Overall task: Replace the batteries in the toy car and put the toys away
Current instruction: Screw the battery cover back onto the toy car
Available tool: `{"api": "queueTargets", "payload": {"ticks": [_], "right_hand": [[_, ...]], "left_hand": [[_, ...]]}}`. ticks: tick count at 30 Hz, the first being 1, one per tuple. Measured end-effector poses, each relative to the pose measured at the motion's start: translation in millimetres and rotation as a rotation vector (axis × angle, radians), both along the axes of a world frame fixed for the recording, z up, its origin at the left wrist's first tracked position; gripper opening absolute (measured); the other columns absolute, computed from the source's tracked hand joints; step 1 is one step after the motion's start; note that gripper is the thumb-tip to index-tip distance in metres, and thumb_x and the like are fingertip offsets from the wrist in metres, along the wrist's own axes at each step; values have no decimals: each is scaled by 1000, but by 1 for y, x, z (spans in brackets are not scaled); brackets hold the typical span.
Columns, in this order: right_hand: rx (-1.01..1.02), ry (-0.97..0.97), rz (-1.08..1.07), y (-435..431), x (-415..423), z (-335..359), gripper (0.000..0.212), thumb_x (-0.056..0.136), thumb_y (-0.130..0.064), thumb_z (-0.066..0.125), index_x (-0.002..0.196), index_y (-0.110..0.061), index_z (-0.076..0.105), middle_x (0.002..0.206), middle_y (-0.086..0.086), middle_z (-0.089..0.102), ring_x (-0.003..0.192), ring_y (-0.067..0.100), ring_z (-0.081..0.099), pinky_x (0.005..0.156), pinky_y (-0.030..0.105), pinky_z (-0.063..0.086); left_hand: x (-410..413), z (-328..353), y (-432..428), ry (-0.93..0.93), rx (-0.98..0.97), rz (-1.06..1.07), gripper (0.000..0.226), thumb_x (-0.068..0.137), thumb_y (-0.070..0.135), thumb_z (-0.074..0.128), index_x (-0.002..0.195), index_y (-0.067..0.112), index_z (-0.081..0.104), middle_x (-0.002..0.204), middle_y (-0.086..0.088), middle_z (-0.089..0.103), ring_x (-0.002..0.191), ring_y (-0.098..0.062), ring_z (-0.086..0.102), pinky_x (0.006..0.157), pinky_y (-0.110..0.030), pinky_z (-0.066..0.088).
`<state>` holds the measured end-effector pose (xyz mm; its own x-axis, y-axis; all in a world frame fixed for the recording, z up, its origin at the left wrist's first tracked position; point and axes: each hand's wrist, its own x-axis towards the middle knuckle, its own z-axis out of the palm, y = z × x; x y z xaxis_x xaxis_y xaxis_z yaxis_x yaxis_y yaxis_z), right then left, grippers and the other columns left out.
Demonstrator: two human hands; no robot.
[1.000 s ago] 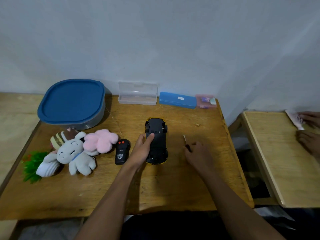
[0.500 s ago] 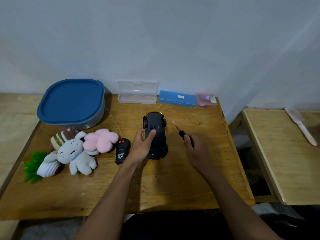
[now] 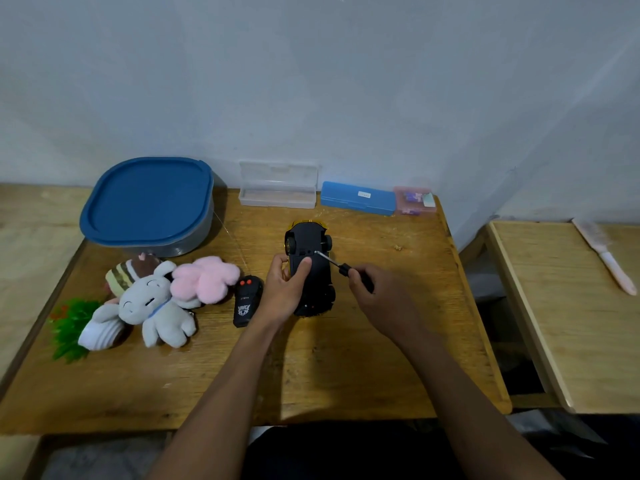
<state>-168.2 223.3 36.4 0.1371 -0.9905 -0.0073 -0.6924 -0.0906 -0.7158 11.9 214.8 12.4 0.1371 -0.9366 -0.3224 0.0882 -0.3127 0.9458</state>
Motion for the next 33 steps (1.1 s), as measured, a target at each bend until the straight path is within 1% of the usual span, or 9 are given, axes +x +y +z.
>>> {"api": "queueTargets", "payload": {"ticks": [5,9,16,20,23,25,27,30,33], "right_hand": [[-9,28,10,0,1,2,25,99,-36,45,106,-22,65,68,-7,56,55,6,46,49,21,33],[-14,28,1,0,2,3,26,99,-36,45,106,-21,65,68,-7,56,56,7,48,49,23,34],[-6,7,-2,0,4,7,24,99,-35,46,104,-21,65,67,-6,56,55,8,48,50,25,35],[-11,20,4,0,5,7,25,99,-35,46,106,-21,65,69,-5,59,57,11,51,50,29,38],[-11,32,7,-1,6,7,25,99,-35,46,106,-20,65,69,-4,59,56,11,52,50,27,37],[-14,47,7,-1,7,7,25,99,-35,47,106,-20,66,69,-6,58,56,9,51,50,25,37],[-25,64,13,-1,8,10,25,98,-33,48,106,-19,66,68,-8,58,57,9,53,50,26,39],[-36,121,21,-2,11,17,26,98,-32,49,109,-17,66,70,-8,59,59,10,57,51,27,45],[-64,154,19,-5,16,24,25,97,-33,51,114,-18,62,74,-7,61,58,7,58,52,27,52]], "left_hand": [[0,1,1,-8,-8,8,27,98,32,57,118,16,49,94,1,67,85,-12,68,63,-21,54],[0,1,-1,-13,-13,13,26,98,31,57,117,15,49,96,-1,67,86,-14,68,67,-23,55],[1,2,-1,-30,-24,19,24,98,30,57,116,17,49,95,1,67,89,-17,67,72,-27,56],[1,5,0,-22,-14,15,26,99,30,56,119,16,47,93,3,67,84,-11,66,63,-19,54],[2,5,1,-31,-20,21,26,99,30,56,119,16,47,93,3,66,86,-14,66,64,-20,54],[2,4,1,-38,-21,21,26,99,30,56,119,16,47,93,3,66,85,-13,66,62,-19,53],[2,3,2,-28,-21,23,26,99,30,57,119,17,46,93,2,67,84,-12,67,62,-21,55],[3,1,1,-36,-33,28,27,98,28,58,118,13,46,91,0,66,82,-12,67,68,-26,57],[3,-2,1,-47,-49,25,30,97,29,59,119,13,47,95,-2,66,87,-14,68,67,-23,58]]}}
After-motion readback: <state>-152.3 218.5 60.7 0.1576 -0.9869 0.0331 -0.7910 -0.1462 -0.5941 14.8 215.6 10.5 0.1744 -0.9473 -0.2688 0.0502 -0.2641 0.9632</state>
